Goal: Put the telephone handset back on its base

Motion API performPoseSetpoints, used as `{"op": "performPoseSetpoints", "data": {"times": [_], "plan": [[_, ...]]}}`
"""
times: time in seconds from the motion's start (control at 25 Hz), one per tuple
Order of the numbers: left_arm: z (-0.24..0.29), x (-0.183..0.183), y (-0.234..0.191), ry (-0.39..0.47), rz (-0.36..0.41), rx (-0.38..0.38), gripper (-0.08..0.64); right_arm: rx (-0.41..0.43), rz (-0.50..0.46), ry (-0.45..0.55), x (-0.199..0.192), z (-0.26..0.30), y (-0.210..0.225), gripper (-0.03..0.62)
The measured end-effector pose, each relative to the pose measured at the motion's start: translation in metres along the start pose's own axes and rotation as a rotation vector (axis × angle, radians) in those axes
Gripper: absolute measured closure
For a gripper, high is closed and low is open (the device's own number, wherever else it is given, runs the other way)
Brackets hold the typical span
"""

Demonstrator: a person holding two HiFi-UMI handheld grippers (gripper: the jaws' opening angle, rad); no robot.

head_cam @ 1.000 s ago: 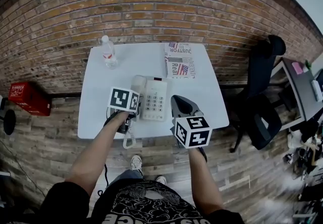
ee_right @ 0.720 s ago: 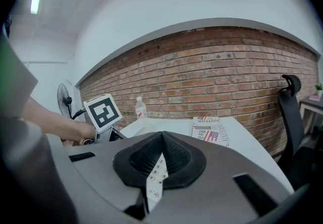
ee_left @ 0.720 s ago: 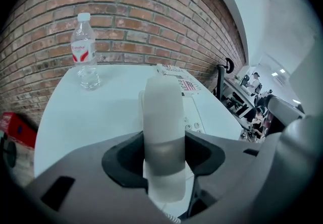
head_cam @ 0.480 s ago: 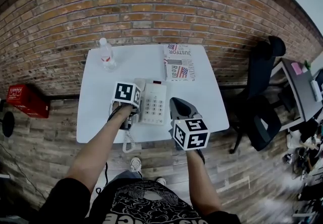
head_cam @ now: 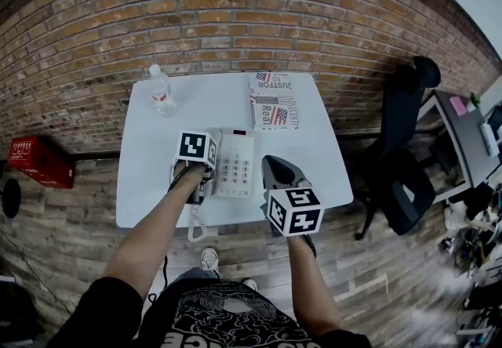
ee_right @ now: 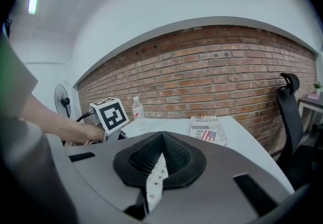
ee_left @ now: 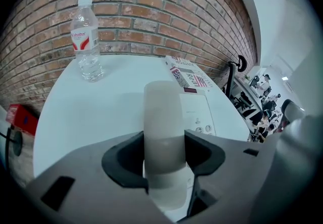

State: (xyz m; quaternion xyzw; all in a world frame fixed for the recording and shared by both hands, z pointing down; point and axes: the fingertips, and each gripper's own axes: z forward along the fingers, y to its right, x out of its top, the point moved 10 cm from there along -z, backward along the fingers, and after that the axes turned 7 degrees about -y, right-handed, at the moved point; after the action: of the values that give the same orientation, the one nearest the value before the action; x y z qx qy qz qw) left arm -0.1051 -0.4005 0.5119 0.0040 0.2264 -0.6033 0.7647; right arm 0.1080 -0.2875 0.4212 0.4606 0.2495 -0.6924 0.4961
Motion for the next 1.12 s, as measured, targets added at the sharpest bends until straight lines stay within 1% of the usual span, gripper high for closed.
{"op": "performPoseSetpoints", "data": {"times": [0.4,0.64,0.72,0.84,1.12], "plan": [[0.0035,0.0053,0.0024,0.006,-0.030,0.018,0.341,0.006,0.001,-0.008,-0.0013,0.0009,0.0011,0.592],[0.0037,0.0034,0.0046,0.013,-0.005,0.030,0.331,0.011,0.002,-0.009,-0.0018,0.0029,0.0005,0.592],[0.0039,0.0033,0.0055,0.014,0.009,0.019,0.328,0.013,0.003,-0.012,-0.0028,0.0032,0.0004,0.592],[0.0035,0.0026,0.0063,0.024,0.024,-0.018,0.318,0.020,0.002,-0.020,-0.0042,0.0045,-0.0014,0.592],[0.0003,-0.0017,0.0021,0.058,0.009,-0.065,0.314,0.020,0.001,-0.023,-0.0048,0.0052,-0.0035,0.592]]}}
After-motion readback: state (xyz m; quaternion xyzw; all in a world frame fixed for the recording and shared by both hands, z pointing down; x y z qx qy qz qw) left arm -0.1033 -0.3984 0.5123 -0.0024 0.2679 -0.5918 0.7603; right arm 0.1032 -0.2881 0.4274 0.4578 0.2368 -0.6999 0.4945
